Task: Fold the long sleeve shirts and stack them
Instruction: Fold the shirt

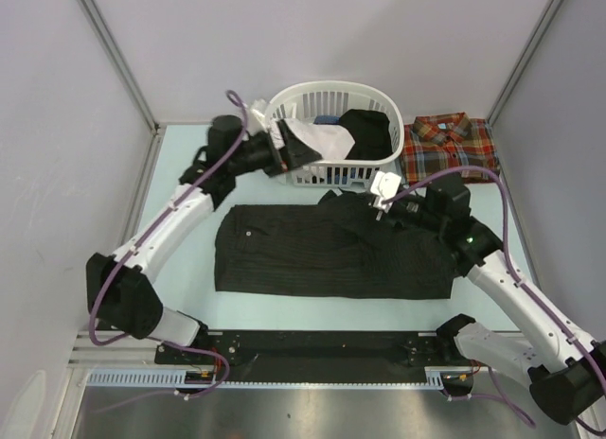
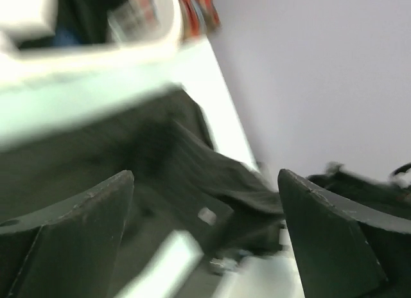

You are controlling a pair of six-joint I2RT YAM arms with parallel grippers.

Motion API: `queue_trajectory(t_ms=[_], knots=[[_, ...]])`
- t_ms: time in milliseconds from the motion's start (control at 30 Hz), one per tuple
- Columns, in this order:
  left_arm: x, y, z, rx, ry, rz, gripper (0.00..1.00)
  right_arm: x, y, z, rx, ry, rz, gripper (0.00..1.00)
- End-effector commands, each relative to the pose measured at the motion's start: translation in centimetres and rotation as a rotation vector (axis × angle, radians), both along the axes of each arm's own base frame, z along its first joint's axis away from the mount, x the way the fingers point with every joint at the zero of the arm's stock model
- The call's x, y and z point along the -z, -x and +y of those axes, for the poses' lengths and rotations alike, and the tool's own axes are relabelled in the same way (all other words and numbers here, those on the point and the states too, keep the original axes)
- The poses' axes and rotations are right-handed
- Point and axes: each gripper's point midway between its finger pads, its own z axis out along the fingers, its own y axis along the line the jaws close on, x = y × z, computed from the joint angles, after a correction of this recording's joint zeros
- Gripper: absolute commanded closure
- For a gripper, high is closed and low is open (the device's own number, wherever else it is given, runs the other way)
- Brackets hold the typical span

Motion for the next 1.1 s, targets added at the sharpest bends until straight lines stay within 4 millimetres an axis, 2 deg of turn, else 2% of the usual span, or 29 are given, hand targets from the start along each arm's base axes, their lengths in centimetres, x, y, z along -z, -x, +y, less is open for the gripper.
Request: queue_trajectory(t_ms=[0,33,67,100,133,167,200,233,267,300,400,433,500,600,700,767,867,900,1000,1033,1067], knots=[[-6.2,0.1,5.3,0.147,-0.084,-0.555,0.00,-3.1,2.2,0.3,-0.110,-0.092,0.096,1.00],[-7.0,0.4,6.1,0.189,-0.085,-0.634,0.00,-3.0,2.1,-0.1,-0.105,-0.094,0.113,1.00],[-7.4,1.4,6.1,0.250,-0.093,-0.682,0.01,-3.1,2.5,-0.1,-0.120,-0.102,0.123,1.00],[-7.8,2.9,6.1,0.354,-0.129,-0.821,0.01,-3.1,2.6,-0.1,-0.129,-0.104,0.120,1.00],[-9.1,4.0,5.5,0.426,-0.142,-0.915,0.01,-3.1,2.6,-0.2,-0.132,-0.103,0.123,1.00],[-7.7,5.1,5.4,0.476,-0.190,-0.870,0.01,-3.1,2.8,-0.2,-0.142,-0.103,0.124,1.00],[-7.0,4.4,5.2,0.507,-0.287,-0.968,0.01,-3.3,2.8,-0.2,-0.144,-0.104,0.113,1.00],[-7.8,5.7,4.0,0.565,-0.304,-1.027,0.01,-3.5,2.7,-0.1,-0.148,-0.109,0.107,1.00],[-6.9,6.5,3.7,0.603,-0.335,-1.014,0.01,-3.6,2.6,-0.1,-0.143,-0.112,0.103,1.00],[-6.7,6.6,3.2,0.600,-0.357,-1.013,0.01,-4.0,2.4,0.1,-0.148,-0.119,0.086,1.00],[-6.3,8.8,1.1,0.665,-0.361,-1.035,0.00,-4.4,1.9,0.4,-0.155,-0.126,0.072,1.00],[-5.8,9.5,0.0,0.671,-0.394,-1.043,0.01,-4.8,1.9,0.5,-0.160,-0.130,0.064,1.00],[-5.0,10.1,-0.9,0.693,-0.421,-1.061,0.01,-5.2,1.8,0.7,-0.167,-0.138,0.050,1.00],[-4.4,10.0,-2.1,0.665,-0.464,-1.063,0.01,-5.9,2.2,1.2,-0.195,-0.144,0.030,1.00],[-4.5,8.6,-2.5,0.611,-0.508,-1.074,0.01,-6.3,2.6,1.8,-0.221,-0.136,0.004,1.00],[-4.2,7.8,-2.9,0.602,-0.536,-1.082,0.01,-6.5,2.8,2.2,-0.238,-0.135,-0.007,1.00],[-3.6,7.7,-3.4,0.630,-0.559,-1.080,0.02,-6.9,2.9,2.7,-0.257,-0.136,-0.025,1.00],[-3.2,7.6,-3.7,0.645,-0.562,-1.073,0.04,-7.1,2.9,2.9,-0.259,-0.139,-0.036,1.00],[-2.6,7.6,-3.8,0.669,-0.566,-1.041,0.31,-7.5,2.5,3.0,-0.253,-0.143,-0.054,1.00],[-2.4,7.5,-3.7,0.666,-0.572,-1.026,0.51,-7.5,2.2,3.0,-0.242,-0.141,-0.055,1.00],[-2.5,7.4,-3.7,0.655,-0.564,-1.001,0.62,-7.4,2.1,2.9,-0.236,-0.139,-0.052,0.98]])
